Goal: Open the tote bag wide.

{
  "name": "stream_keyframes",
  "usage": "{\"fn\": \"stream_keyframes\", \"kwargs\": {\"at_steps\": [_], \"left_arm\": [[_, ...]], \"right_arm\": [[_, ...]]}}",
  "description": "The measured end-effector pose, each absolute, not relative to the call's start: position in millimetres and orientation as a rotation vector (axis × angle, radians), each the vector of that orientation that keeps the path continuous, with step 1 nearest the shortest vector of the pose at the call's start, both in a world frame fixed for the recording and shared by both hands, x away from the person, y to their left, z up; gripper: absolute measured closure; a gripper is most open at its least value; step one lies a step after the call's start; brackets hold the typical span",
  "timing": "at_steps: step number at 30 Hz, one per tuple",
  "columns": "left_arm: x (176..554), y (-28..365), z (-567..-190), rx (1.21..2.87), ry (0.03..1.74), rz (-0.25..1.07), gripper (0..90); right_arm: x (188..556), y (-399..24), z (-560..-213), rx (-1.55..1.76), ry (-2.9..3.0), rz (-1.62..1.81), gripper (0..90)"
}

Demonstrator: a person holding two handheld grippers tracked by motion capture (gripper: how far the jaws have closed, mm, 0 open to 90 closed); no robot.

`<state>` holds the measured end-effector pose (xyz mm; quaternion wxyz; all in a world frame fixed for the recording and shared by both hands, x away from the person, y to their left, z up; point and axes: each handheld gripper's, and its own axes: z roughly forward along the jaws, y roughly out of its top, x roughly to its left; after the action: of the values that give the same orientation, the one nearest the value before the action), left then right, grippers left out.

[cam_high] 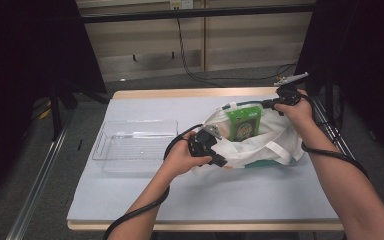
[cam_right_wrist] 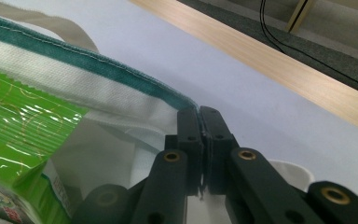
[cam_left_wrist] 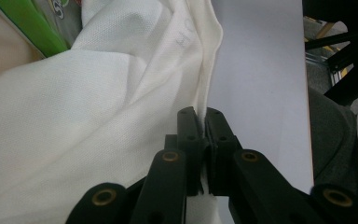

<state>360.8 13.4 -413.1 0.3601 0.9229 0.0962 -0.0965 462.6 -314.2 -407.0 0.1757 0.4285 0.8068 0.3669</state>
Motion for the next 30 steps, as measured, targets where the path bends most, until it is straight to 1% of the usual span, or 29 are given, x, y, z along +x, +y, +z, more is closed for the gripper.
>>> {"fn": "stream_keyframes", "kwargs": {"at_steps": [9, 12, 23, 24, 25, 26, 27, 30], "left_arm": [[360.4, 14.6, -416.1, 2.4, 0.235, -0.261, 86.8], [359.0, 14.0, -417.4, 2.393, 0.245, -0.249, 86.9], [361.2, 16.4, -418.1, 2.387, 0.249, -0.268, 86.2], [361.7, 16.7, -417.3, 2.382, 0.251, -0.261, 85.3], [361.7, 16.8, -416.8, 2.364, 0.267, -0.278, 82.5], [362.5, 17.3, -415.5, 2.363, 0.264, -0.287, 76.2], [362.4, 17.3, -414.7, 2.362, 0.259, -0.286, 76.2], [361.9, 17.2, -411.0, 2.363, 0.26, -0.276, 68.8]], "right_arm": [[463.0, -314.7, -409.6, 1.216, 2.279, 1.04, 87.6], [463.0, -315.2, -409.7, 1.218, 2.277, 1.037, 87.6], [461.4, -315.3, -409.5, 1.223, 2.276, 1.043, 86.8], [461.4, -315.9, -409.3, 1.219, 2.275, 1.05, 86.0], [460.6, -316.2, -408.8, 1.221, 2.269, 1.045, 85.2], [459.5, -317.7, -408.1, 1.208, 2.266, 1.044, 82.5], [459.5, -317.7, -408.1, 1.208, 2.266, 1.044, 82.5], [457.1, -320.0, -407.4, 1.218, 2.251, 1.05, 78.7]]}}
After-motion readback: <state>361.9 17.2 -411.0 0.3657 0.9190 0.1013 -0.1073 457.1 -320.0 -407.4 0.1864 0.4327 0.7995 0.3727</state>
